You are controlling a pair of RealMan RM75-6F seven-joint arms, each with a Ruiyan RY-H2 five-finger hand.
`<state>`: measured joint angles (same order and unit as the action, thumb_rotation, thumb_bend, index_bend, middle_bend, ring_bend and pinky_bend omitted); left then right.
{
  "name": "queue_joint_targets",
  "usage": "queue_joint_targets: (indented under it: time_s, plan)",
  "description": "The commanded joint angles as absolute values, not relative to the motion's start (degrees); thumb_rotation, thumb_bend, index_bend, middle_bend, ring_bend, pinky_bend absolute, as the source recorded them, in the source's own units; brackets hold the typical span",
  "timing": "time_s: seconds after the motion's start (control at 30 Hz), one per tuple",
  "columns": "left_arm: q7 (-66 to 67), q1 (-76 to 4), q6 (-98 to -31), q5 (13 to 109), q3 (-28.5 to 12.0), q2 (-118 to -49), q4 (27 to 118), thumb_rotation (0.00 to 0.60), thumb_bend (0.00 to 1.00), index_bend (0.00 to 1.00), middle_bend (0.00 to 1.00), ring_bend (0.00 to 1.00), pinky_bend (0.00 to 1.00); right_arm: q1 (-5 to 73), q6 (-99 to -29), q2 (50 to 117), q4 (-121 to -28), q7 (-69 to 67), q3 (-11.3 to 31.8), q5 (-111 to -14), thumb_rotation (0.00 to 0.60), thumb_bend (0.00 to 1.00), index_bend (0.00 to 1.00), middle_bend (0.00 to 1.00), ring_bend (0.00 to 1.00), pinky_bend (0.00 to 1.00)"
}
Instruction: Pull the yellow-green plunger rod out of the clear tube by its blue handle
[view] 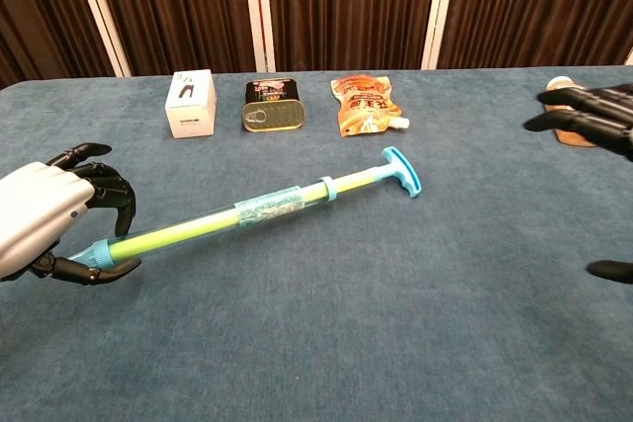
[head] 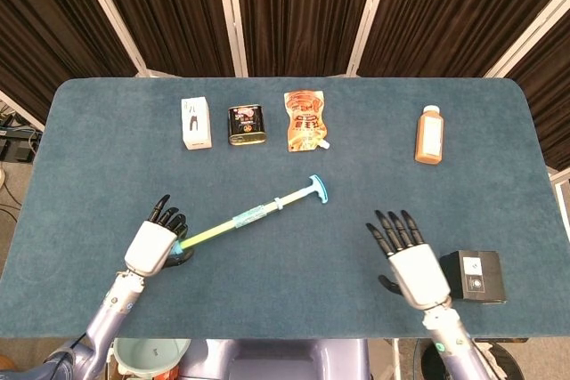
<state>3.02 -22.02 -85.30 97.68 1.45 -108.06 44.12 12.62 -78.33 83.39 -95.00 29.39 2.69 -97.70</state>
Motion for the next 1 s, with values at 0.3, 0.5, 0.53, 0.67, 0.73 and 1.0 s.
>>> queue_joint_targets:
  time_s: [0.3,0.5,0.53,0.67,0.73,1.0]
  plan:
    - [-1.8,-20.3,-94.9,102.3,4.0,-107.8,44.0,0.6,0.46,0.73,0.53,0.37,0.14,17.0,-71.2,87.5,-98.9,34.6,5.7,-92.0,0.6,0.07,0.12,0.0,0.0,0.0]
    - [-6.2,-19.4,-100.0,104.6,5.4,-108.2,42.8,0.6,0.46,0.74,0.59,0.42,0.15,19.3,-68.9,90.3,-98.4,36.1,6.8,-90.7,0.6,0.08,0.12,0.0,0.0,0.0]
    - [-6.8,-19.2,-100.8,104.9,5.5,-108.3,42.7,0.6,0.46,0.74,0.6,0.43,0.15,19.7,-68.5,90.8,-98.1,36.3,7.0,-90.5,0.6,0.08,0.12,0.0,0.0,0.0]
    - [-9.0,-18.5,-105.0,106.6,6.3,-108.1,42.5,0.6,0.46,0.74,0.62,0.45,0.16,21.0,-67.0,92.6,-97.0,36.6,7.2,-89.4,0.6,0.08,0.12,0.0,0.0,0.0]
    - [-9.8,-17.9,-107.2,107.4,6.7,-108.0,42.3,0.6,0.46,0.74,0.63,0.46,0.16,21.7,-66.2,93.4,-96.2,36.0,7.3,-88.7,0.6,0.08,0.12,0.0,0.0,0.0]
    - [-14.2,-16.6,-112.6,109.2,7.9,-108.5,40.1,0.6,0.46,0.74,0.65,0.48,0.17,23.1,-64.0,95.3,-93.1,31.1,7.0,-86.5,0.6,0.1,0.13,0.0,0.0,0.0]
